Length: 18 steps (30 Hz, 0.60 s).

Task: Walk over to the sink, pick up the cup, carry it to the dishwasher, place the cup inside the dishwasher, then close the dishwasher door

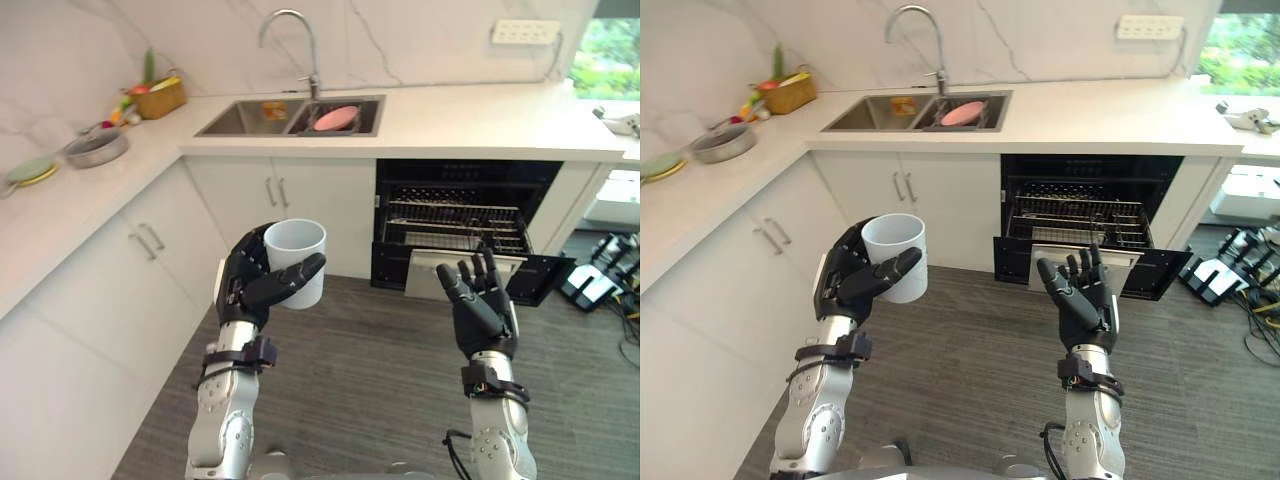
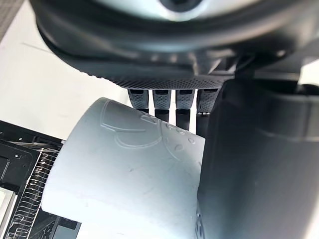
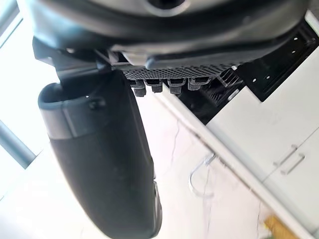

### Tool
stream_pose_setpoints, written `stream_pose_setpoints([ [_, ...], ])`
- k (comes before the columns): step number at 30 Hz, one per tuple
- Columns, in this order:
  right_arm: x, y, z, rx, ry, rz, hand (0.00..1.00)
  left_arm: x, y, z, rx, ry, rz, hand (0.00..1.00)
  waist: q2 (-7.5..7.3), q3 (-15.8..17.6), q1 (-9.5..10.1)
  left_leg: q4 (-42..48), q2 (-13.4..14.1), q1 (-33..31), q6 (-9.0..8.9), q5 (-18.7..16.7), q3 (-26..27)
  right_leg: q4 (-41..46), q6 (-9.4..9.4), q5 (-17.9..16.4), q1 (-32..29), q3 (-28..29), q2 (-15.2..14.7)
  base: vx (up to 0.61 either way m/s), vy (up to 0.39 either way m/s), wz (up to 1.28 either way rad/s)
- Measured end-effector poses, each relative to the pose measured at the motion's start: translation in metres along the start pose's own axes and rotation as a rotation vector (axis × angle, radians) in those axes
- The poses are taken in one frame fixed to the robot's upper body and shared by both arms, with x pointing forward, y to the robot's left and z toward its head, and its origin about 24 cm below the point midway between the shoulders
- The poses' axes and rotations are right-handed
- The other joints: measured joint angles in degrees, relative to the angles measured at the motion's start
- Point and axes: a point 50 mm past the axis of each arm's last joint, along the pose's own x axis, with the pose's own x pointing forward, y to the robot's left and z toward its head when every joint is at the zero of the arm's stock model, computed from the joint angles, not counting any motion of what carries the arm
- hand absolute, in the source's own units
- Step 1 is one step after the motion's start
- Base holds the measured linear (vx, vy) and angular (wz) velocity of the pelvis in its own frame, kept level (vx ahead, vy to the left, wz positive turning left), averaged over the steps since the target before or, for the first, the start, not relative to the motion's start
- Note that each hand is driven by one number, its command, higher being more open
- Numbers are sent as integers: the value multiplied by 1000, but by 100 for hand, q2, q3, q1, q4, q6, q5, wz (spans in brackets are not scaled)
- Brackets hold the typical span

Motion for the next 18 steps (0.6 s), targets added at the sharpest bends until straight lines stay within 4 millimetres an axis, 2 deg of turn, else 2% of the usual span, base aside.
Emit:
stream_pose_setpoints([
  [1,-6,-7,-5,-6,29,-32,100,-1,0,-1,-2,6,-1,0,12,-7,-21,23,-63,42,33,26,31,90,122,-150,169,67,-53,487,282,-42],
  [2,-12,-17,-8,-19,52,-72,100,-1,1,0,-1,-2,-8,0,-76,-10,-29,78,-291,214,191,322,-84,395,327,-491,266,117,-269,411,272,-35],
  [3,-15,-20,-9,-20,65,-89,100,-1,2,1,-4,-5,-11,0,-183,-52,-21,156,-477,287,261,436,-60,592,476,-692,266,141,-481,489,359,-36],
  [4,-24,-26,-12,-28,81,-115,100,-1,4,2,-16,-14,-22,0,-359,-220,-39,265,-831,367,336,570,-48,1128,781,-968,218,113,-890,386,278,-23],
  [5,-26,-29,-11,-35,84,-125,100,-1,3,3,-25,-26,-28,0,-414,-258,-60,328,-955,408,378,659,-27,1557,835,-991,67,62,-1076,570,414,-18],
  [6,-29,-34,-11,-37,80,-154,100,3,1,8,-26,-59,-47,0,-479,-271,-70,534,-1174,556,580,948,70,2816,1161,-792,-355,-94,-1570,453,337,-13],
  [7,-31,-34,-13,-23,80,-169,100,5,-1,10,-24,-69,-62,0,-550,-251,-74,682,-1292,659,649,875,120,3286,1185,-612,-480,-141,-1809,506,388,5],
  [8,-36,-35,-20,3,93,-197,100,8,-2,12,-5,-75,-86,0,-737,-206,-141,830,-1475,870,765,606,70,4009,1047,63,-645,-189,-2128,396,276,28],
  [9,-40,-36,-25,13,106,-212,100,8,-5,13,0,-76,-105,0,-684,-236,-184,779,-1481,1096,837,458,-2,4448,1064,1153,-875,-59,-2150,476,301,34],
  [10,-42,-35,-27,16,111,-214,100,9,-9,13,-5,-80,-119,0,-644,-236,-194,662,-1462,1230,864,438,-19,4644,1015,1736,-1026,-12,-2158,430,259,26],
  [11,-41,-30,-31,6,117,-201,100,11,-15,19,0,-113,-154,0,-648,-204,-233,515,-1451,1403,944,384,-36,5035,953,1234,-1364,7,-2160,325,184,15],
  [12,-41,-26,-34,1,125,-185,100,13,-17,22,2,-130,-164,0,-681,-181,-232,459,-1451,1468,974,357,-44,5118,876,897,-1560,-17,-2121,299,119,13],
  [13,-40,-20,-38,-11,138,-158,100,17,-20,26,6,-150,-178,0,-677,-73,-233,292,-1421,1693,998,311,-69,4872,740,366,-1826,-82,-1884,300,65,7],
  [14,-41,-18,-40,1,139,-155,100,21,-23,29,23,-159,-199,0,-624,-5,-242,212,-1316,1875,1007,220,-81,4026,710,150,-1956,-113,-1498,301,45,12],
  [15,-42,-18,-41,6,139,-162,100,23,-25,30,36,-162,-215,0,-581,17,-260,200,-1272,1931,1030,160,-100,3339,718,163,-1971,-132,-1289,293,10,18],
  [16,-45,-18,-41,8,138,-172,100,25,-29,33,63,-173,-262,0,-604,2,-271,188,-1277,1995,999,31,-119,1636,798,417,-1922,-201,-933,302,-28,7],
  [17,-45,-18,-41,7,134,-174,100,25,-29,37,101,-186,-292,0,-749,-55,-239,186,-1426,2090,938,-153,-31,212,898,935,-1898,-533,-858,325,-45,-10],
  [18,-45,-18,-40,6,126,-174,100,25,-29,38,122,-188,-302,0,-868,-62,-200,179,-1557,2219,948,-295,29,-69,886,1115,-1901,-848,-915,360,-81,-34],
])
